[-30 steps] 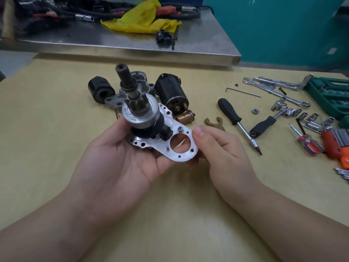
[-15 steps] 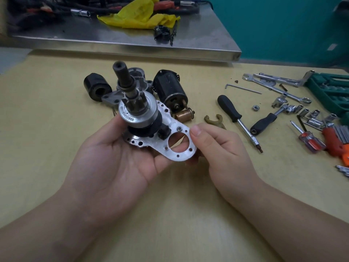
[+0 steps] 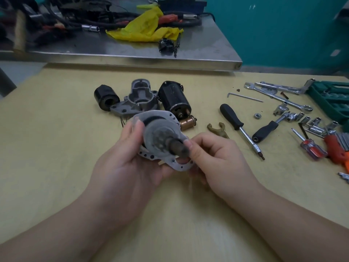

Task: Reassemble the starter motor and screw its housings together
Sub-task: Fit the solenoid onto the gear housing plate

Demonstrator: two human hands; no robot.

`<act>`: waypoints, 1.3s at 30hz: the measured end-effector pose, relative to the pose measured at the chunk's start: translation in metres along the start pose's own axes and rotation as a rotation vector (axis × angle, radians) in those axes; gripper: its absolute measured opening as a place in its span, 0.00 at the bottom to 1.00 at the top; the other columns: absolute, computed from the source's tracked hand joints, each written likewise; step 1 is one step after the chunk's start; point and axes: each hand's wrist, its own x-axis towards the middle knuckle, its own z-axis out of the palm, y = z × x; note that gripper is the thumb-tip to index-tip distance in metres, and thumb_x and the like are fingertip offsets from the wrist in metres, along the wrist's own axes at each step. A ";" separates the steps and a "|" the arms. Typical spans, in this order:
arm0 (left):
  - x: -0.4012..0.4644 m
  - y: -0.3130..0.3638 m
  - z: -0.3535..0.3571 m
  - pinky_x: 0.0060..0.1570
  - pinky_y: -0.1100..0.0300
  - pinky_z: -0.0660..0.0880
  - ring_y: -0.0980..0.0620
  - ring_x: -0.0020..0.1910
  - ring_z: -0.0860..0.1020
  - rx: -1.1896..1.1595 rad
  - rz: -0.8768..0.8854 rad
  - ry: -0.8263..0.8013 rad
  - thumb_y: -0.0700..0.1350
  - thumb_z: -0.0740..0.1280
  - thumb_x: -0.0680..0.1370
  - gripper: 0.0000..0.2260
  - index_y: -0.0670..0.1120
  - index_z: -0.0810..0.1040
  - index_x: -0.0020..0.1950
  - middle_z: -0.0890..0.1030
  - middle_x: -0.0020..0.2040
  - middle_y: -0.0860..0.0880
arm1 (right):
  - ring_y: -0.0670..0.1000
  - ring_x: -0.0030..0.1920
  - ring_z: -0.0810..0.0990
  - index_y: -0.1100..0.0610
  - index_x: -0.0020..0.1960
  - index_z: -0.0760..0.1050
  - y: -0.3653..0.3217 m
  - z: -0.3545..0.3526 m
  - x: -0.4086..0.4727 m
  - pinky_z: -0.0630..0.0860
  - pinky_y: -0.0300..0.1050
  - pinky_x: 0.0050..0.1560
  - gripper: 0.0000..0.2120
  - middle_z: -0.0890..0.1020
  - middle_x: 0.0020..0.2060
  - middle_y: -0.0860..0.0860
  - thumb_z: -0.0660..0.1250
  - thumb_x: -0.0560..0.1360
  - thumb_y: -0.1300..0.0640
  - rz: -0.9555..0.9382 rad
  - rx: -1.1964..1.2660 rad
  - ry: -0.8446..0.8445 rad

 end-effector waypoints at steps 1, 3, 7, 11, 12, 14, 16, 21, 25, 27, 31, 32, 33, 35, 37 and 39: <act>-0.002 0.004 0.005 0.55 0.47 0.83 0.34 0.72 0.78 0.067 0.035 0.011 0.57 0.62 0.88 0.17 0.53 0.76 0.74 0.77 0.75 0.41 | 0.41 0.28 0.80 0.50 0.41 0.83 0.000 0.000 0.000 0.73 0.32 0.28 0.13 0.86 0.32 0.46 0.69 0.73 0.42 0.018 -0.016 0.017; -0.004 0.011 0.017 0.54 0.50 0.83 0.37 0.68 0.81 0.177 0.150 0.000 0.57 0.65 0.85 0.15 0.55 0.78 0.71 0.81 0.71 0.42 | 0.44 0.28 0.80 0.53 0.44 0.84 0.000 -0.002 0.002 0.75 0.35 0.28 0.13 0.86 0.33 0.45 0.70 0.76 0.44 0.044 -0.040 0.051; -0.015 0.017 0.030 0.60 0.53 0.81 0.41 0.68 0.82 0.163 0.242 -0.118 0.56 0.72 0.81 0.17 0.56 0.78 0.69 0.81 0.69 0.42 | 0.44 0.31 0.82 0.59 0.50 0.83 -0.001 -0.003 0.005 0.76 0.35 0.30 0.10 0.86 0.35 0.51 0.71 0.80 0.51 0.067 -0.004 0.071; -0.022 0.016 0.036 0.67 0.46 0.78 0.37 0.70 0.78 0.259 0.348 -0.155 0.57 0.73 0.81 0.19 0.57 0.76 0.71 0.78 0.72 0.41 | 0.51 0.32 0.82 0.63 0.48 0.81 -0.007 -0.003 0.007 0.77 0.44 0.32 0.33 0.85 0.35 0.56 0.70 0.65 0.32 0.112 -0.004 0.057; -0.024 0.016 0.037 0.68 0.46 0.77 0.38 0.71 0.78 0.309 0.387 -0.166 0.56 0.72 0.82 0.18 0.57 0.76 0.71 0.78 0.72 0.42 | 0.54 0.33 0.81 0.66 0.47 0.80 -0.008 -0.004 0.008 0.77 0.46 0.33 0.36 0.85 0.35 0.60 0.69 0.65 0.31 0.117 -0.023 0.039; -0.027 0.015 0.039 0.69 0.49 0.76 0.40 0.72 0.77 0.382 0.458 -0.196 0.53 0.70 0.83 0.18 0.56 0.75 0.72 0.77 0.73 0.44 | 0.60 0.34 0.80 0.71 0.46 0.79 -0.010 -0.007 0.007 0.76 0.50 0.34 0.36 0.82 0.39 0.71 0.70 0.70 0.34 0.130 -0.015 0.002; -0.029 0.016 0.040 0.69 0.47 0.75 0.40 0.73 0.76 0.381 0.476 -0.226 0.54 0.70 0.83 0.19 0.55 0.74 0.73 0.77 0.74 0.43 | 0.62 0.34 0.78 0.72 0.45 0.78 -0.011 -0.007 0.005 0.73 0.54 0.35 0.36 0.78 0.40 0.76 0.71 0.71 0.35 0.133 0.033 0.028; -0.025 0.014 0.039 0.71 0.34 0.71 0.36 0.72 0.77 0.278 0.397 -0.140 0.60 0.75 0.79 0.20 0.59 0.76 0.69 0.79 0.71 0.43 | 0.60 0.38 0.80 0.67 0.44 0.80 -0.009 0.004 0.005 0.78 0.56 0.39 0.29 0.81 0.44 0.73 0.77 0.69 0.38 0.186 0.153 0.123; -0.024 0.014 0.040 0.57 0.40 0.77 0.39 0.65 0.82 0.247 0.359 -0.189 0.57 0.72 0.82 0.19 0.58 0.74 0.72 0.80 0.70 0.43 | 0.58 0.45 0.86 0.58 0.52 0.83 -0.011 0.006 0.005 0.85 0.54 0.46 0.20 0.87 0.47 0.59 0.73 0.74 0.41 0.284 0.266 -0.014; -0.025 0.013 0.041 0.59 0.42 0.80 0.37 0.68 0.80 0.268 0.380 -0.224 0.55 0.71 0.84 0.20 0.56 0.72 0.74 0.77 0.73 0.42 | 0.58 0.39 0.87 0.54 0.48 0.87 -0.015 0.010 0.002 0.82 0.51 0.34 0.22 0.88 0.44 0.58 0.78 0.70 0.35 0.297 0.377 -0.001; -0.024 0.012 0.040 0.65 0.41 0.79 0.31 0.73 0.74 0.356 0.488 -0.247 0.52 0.70 0.85 0.20 0.48 0.72 0.75 0.73 0.77 0.37 | 0.56 0.37 0.87 0.52 0.42 0.87 -0.021 0.012 -0.002 0.83 0.48 0.32 0.14 0.87 0.40 0.58 0.78 0.71 0.41 0.095 0.543 0.047; -0.023 0.014 0.040 0.64 0.46 0.79 0.33 0.73 0.75 0.370 0.494 -0.242 0.51 0.69 0.85 0.20 0.47 0.72 0.75 0.73 0.77 0.38 | 0.56 0.35 0.87 0.53 0.42 0.86 -0.022 0.010 -0.003 0.83 0.48 0.31 0.11 0.87 0.39 0.58 0.75 0.71 0.45 0.072 0.595 0.049; -0.022 0.015 0.038 0.64 0.50 0.79 0.36 0.74 0.75 0.373 0.487 -0.243 0.51 0.70 0.85 0.19 0.47 0.73 0.74 0.73 0.77 0.38 | 0.57 0.34 0.87 0.53 0.42 0.85 -0.023 0.010 -0.003 0.83 0.48 0.30 0.09 0.87 0.38 0.59 0.73 0.71 0.47 0.054 0.626 0.071; -0.020 0.015 0.034 0.69 0.48 0.76 0.38 0.76 0.73 0.345 0.431 -0.242 0.50 0.73 0.83 0.18 0.48 0.75 0.71 0.73 0.78 0.39 | 0.57 0.32 0.87 0.51 0.41 0.85 -0.024 0.008 -0.004 0.82 0.47 0.29 0.06 0.86 0.35 0.57 0.74 0.69 0.50 -0.017 0.583 0.166; -0.018 0.015 0.031 0.70 0.46 0.75 0.38 0.77 0.73 0.297 0.343 -0.234 0.52 0.78 0.79 0.19 0.50 0.78 0.66 0.74 0.78 0.41 | 0.57 0.31 0.86 0.48 0.41 0.84 -0.025 0.002 -0.006 0.83 0.47 0.30 0.06 0.86 0.34 0.56 0.77 0.66 0.48 -0.101 0.430 0.262; -0.015 0.014 0.030 0.70 0.45 0.76 0.38 0.77 0.74 0.277 0.270 -0.199 0.55 0.81 0.75 0.23 0.49 0.80 0.65 0.76 0.77 0.42 | 0.57 0.32 0.86 0.50 0.44 0.83 -0.024 -0.003 -0.008 0.84 0.47 0.33 0.09 0.87 0.35 0.58 0.77 0.66 0.51 -0.203 0.291 0.302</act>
